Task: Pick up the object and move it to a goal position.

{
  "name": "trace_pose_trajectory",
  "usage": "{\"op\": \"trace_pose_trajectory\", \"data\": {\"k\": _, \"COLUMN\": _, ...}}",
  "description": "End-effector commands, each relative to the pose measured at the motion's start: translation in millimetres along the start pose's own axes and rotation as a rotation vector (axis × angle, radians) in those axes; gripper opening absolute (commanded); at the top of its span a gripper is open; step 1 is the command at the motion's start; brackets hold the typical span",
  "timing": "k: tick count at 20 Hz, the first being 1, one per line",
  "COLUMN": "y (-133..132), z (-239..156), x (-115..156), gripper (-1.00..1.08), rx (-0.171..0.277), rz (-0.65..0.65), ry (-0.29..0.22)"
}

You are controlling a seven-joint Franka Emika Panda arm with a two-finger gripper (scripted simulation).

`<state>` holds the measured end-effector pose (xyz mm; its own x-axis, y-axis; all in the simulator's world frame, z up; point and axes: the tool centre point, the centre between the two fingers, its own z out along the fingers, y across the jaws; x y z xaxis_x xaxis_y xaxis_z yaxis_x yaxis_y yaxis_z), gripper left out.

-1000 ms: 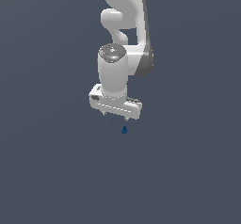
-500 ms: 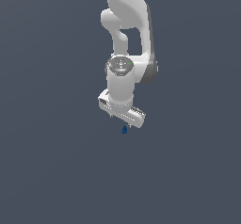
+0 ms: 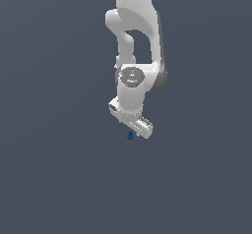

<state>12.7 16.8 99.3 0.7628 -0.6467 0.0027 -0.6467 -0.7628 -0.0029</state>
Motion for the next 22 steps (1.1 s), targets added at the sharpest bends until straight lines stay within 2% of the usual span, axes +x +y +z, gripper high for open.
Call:
{"op": "trace_pose_trajectory", "data": {"k": 1, "y": -1.3, "z": 3.5, "x": -1.6, "gripper": 1.0, "rx": -0.001, "rz": 0.026, "ry": -0.001}}
{"op": "trace_pose_trajectory", "data": {"k": 11, "y": -2.5, "z": 9.9, "x": -3.4, "gripper": 1.0, "rx": -0.003, "rz": 0.043, "ry": -0.003}}
{"op": "trace_pose_trajectory", "data": {"k": 22, "y": -1.6, "z": 55.0, "x": -4.1, "gripper": 1.0, "rx": -0.003, "rz": 0.048, "ry": -0.003}}
